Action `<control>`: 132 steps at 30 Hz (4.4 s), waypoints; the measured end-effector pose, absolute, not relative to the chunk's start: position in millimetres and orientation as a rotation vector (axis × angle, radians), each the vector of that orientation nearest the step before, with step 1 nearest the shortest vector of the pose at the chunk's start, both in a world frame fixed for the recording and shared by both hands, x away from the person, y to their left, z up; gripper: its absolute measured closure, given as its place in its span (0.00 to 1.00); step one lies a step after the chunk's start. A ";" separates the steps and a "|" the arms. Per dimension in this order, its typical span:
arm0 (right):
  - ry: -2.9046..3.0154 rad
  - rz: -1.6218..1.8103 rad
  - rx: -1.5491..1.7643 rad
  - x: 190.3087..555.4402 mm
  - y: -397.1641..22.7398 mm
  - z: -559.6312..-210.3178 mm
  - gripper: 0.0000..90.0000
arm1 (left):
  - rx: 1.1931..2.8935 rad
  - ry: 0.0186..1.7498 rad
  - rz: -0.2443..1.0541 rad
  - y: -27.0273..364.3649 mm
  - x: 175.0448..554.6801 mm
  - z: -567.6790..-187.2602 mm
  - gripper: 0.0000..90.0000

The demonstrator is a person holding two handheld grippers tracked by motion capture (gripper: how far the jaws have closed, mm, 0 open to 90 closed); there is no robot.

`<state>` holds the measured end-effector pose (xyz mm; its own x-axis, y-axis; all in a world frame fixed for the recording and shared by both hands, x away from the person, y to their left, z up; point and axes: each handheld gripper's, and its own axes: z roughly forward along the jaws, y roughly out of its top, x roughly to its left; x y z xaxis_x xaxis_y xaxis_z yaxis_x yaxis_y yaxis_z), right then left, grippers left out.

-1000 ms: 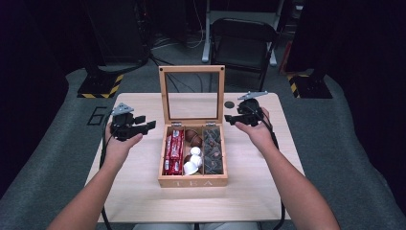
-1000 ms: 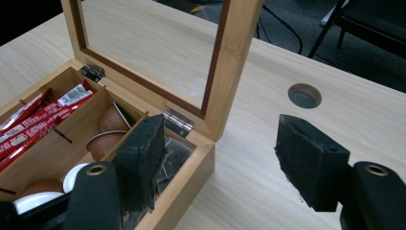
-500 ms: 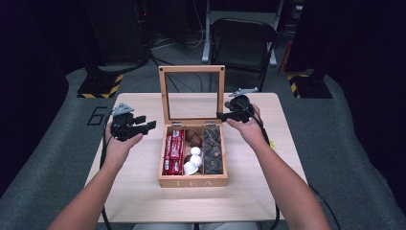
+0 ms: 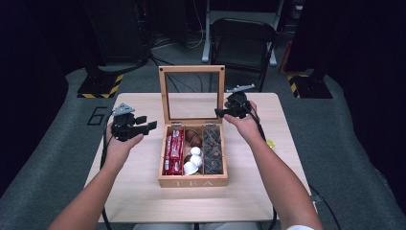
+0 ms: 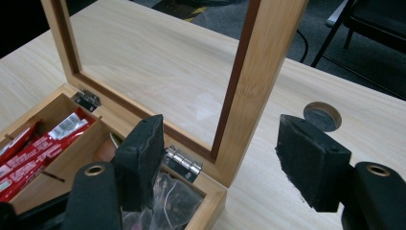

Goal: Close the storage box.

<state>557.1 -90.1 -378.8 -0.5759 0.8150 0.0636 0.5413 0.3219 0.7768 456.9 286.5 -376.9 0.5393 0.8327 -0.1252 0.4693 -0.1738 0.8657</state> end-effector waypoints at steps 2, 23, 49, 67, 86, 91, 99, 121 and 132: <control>2.249 1.120 1.214 560.6 -89.5 -379.5 0.37 | 1.817 1.074 0.473 285.9 457.1 -377.2 0.50; 2.240 1.129 1.227 583.8 -83.8 -392.5 0.36 | 1.831 1.082 0.470 286.4 456.8 -377.1 0.50; 2.258 1.126 1.199 588.9 -78.7 -387.1 0.55 | 1.814 1.097 0.469 292.5 456.9 -376.8 0.50; 2.238 1.111 1.202 583.1 -84.7 -383.5 0.71 | 1.810 1.097 0.476 294.3 456.9 -376.1 0.50; 2.188 1.156 1.084 548.7 -88.8 -386.0 0.73 | 1.815 1.068 0.513 273.5 475.8 -354.1 0.50; 2.168 1.144 1.049 542.3 -87.6 -387.4 0.73 | 1.833 1.063 0.544 263.2 487.6 -346.5 0.50; 2.160 1.151 1.031 536.7 -88.0 -389.0 0.72 | 1.828 1.047 0.559 252.4 500.5 -338.2 0.53; 2.155 1.204 1.065 530.2 -92.2 -391.0 0.71 | 1.850 1.022 0.626 249.4 493.5 -330.8 0.71; 2.142 1.277 1.067 512.1 -97.5 -378.7 0.65 | 1.831 0.975 0.611 253.5 474.6 -321.7 0.69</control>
